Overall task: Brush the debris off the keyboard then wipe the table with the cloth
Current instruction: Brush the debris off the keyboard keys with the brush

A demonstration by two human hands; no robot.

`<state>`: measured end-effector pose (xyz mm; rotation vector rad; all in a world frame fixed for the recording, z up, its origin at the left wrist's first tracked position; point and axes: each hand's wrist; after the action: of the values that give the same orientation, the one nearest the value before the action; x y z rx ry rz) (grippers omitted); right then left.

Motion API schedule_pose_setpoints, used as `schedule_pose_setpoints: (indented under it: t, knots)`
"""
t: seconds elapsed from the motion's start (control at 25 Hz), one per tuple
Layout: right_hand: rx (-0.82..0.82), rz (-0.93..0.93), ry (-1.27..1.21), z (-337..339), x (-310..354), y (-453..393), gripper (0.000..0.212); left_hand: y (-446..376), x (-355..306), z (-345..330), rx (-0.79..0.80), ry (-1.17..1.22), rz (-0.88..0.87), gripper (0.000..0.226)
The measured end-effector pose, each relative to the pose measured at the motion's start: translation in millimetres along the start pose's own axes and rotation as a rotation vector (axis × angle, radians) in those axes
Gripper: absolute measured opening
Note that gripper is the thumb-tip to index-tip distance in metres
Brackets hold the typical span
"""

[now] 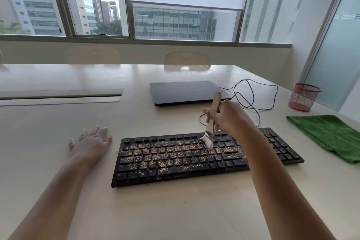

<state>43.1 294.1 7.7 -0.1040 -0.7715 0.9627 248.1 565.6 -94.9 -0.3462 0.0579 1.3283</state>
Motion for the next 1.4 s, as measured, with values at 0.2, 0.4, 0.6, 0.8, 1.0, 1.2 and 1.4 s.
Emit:
schedule_pose_setpoints:
  t: [0.2, 0.4, 0.6, 0.8, 1.0, 1.2, 1.4]
  knots:
    - [-0.029, 0.08, -0.044, -7, 12, 2, 0.042, 1, 0, 0, -0.002, -0.012, 0.002, 0.053]
    - [0.011, 0.017, -0.045, -6, 9, 5, 0.042, 1, -1, 0, 0.002, -0.008, 0.003, 0.053]
    - [0.023, 0.038, -0.087, -11, 13, 3, 0.044, 0, 0, 1, 0.002, -0.011, 0.003, 0.054]
    - [-0.035, -0.046, -0.092, -7, 12, 5, 0.045, 0, 1, -1, 0.007, -0.011, -0.001, 0.054]
    - [0.046, 0.034, -0.132, -15, 20, 10, 0.04, 0, 1, -1, -0.001, 0.003, -0.001, 0.054]
    - [0.016, 0.026, -0.121, -16, 19, 9, 0.043, 1, 0, -1, 0.002, 0.005, 0.002, 0.053]
    - [0.083, 0.07, -0.112, -23, 23, 12, 0.041, 2, -1, 2, 0.006, -0.004, -0.003, 0.053]
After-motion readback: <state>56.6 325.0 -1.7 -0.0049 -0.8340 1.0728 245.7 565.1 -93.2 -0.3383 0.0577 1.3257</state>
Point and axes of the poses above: each hand's wrist, its own y-axis away from the middle knuckle, its own z-axis out of the back of the hand, x = y × z, and after that the axes turned 12 degrees about -x, right-handed
